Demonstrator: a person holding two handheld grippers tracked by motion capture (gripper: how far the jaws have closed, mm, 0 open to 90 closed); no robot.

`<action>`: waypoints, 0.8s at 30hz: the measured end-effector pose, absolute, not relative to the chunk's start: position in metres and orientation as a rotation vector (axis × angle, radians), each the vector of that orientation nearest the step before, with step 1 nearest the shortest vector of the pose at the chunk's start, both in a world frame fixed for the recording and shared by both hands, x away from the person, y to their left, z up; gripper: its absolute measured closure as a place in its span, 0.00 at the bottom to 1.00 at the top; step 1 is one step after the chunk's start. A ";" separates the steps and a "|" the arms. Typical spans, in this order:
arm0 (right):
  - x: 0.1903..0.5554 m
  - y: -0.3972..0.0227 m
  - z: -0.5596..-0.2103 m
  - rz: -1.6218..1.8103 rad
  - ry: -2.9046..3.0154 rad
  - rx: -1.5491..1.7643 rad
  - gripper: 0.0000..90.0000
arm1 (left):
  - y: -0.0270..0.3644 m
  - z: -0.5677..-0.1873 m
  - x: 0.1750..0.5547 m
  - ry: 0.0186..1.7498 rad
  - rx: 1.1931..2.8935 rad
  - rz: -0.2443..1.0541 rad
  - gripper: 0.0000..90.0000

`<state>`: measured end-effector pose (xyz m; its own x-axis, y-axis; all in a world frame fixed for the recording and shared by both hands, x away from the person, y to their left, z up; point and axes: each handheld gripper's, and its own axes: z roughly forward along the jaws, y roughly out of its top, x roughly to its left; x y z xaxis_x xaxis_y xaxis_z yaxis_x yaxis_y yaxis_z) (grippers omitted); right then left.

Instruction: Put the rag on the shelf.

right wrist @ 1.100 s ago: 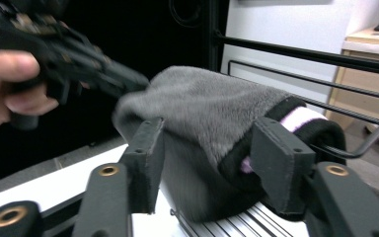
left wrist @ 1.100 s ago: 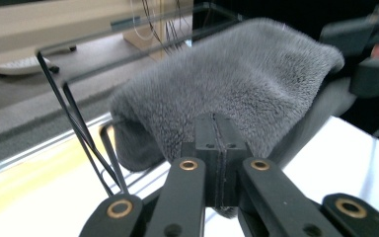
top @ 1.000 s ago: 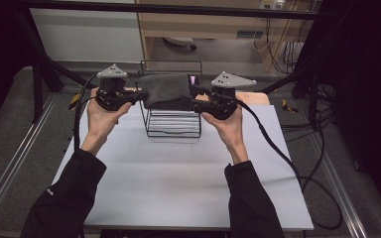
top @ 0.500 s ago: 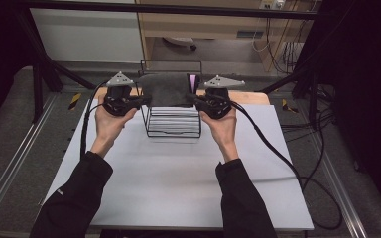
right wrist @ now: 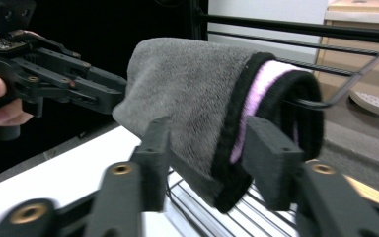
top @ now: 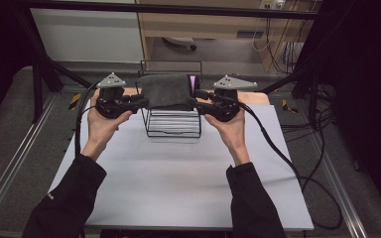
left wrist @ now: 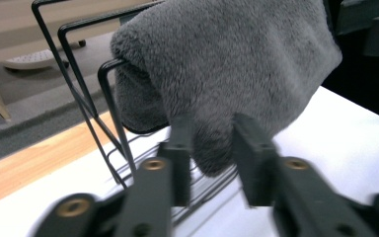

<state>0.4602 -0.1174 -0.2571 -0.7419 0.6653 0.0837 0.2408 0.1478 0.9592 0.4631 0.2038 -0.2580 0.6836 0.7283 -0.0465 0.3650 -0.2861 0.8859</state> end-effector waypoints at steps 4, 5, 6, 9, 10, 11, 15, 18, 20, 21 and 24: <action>0.452 -0.124 -0.254 1.593 2.091 0.867 0.35 | 0.208 -0.260 0.456 0.851 1.920 0.457 0.55; 0.450 -0.126 -0.255 1.593 2.096 0.861 0.30 | 0.210 -0.262 0.454 0.847 1.931 0.456 0.51; 0.447 -0.128 -0.256 1.582 2.104 0.862 0.27 | 0.210 -0.265 0.452 0.846 1.941 0.453 0.46; 0.442 -0.133 -0.261 1.541 2.112 0.858 0.19 | 0.213 -0.274 0.446 0.851 1.959 0.442 0.38; 0.441 -0.135 -0.264 1.537 2.115 0.867 0.17 | 0.214 -0.278 0.443 0.850 1.964 0.442 0.35; 0.440 -0.138 -0.266 1.531 2.126 0.880 0.15 | 0.214 -0.281 0.441 0.843 1.974 0.443 0.32; 0.435 -0.146 -0.279 1.499 2.152 0.906 0.10 | 0.217 -0.295 0.432 0.818 1.981 0.452 0.22; 0.430 -0.151 -0.290 1.482 2.166 0.929 0.08 | 0.218 -0.305 0.425 0.819 1.990 0.453 0.16; 0.427 -0.155 -0.298 1.488 2.179 0.934 0.06 | 0.219 -0.314 0.421 0.823 2.004 0.456 0.13; 0.425 -0.157 -0.303 1.487 2.188 0.939 0.05 | 0.219 -0.318 0.418 0.825 2.011 0.462 0.12; 0.419 -0.163 -0.320 1.483 2.205 0.958 0.04 | 0.222 -0.336 0.410 0.832 2.017 0.451 0.11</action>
<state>0.4194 -0.1628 -0.3196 -0.7259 0.6799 0.1038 0.3524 0.2381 0.9051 0.4100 0.2221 -0.3360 0.7094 0.7048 -0.0006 0.3841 -0.3859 0.8388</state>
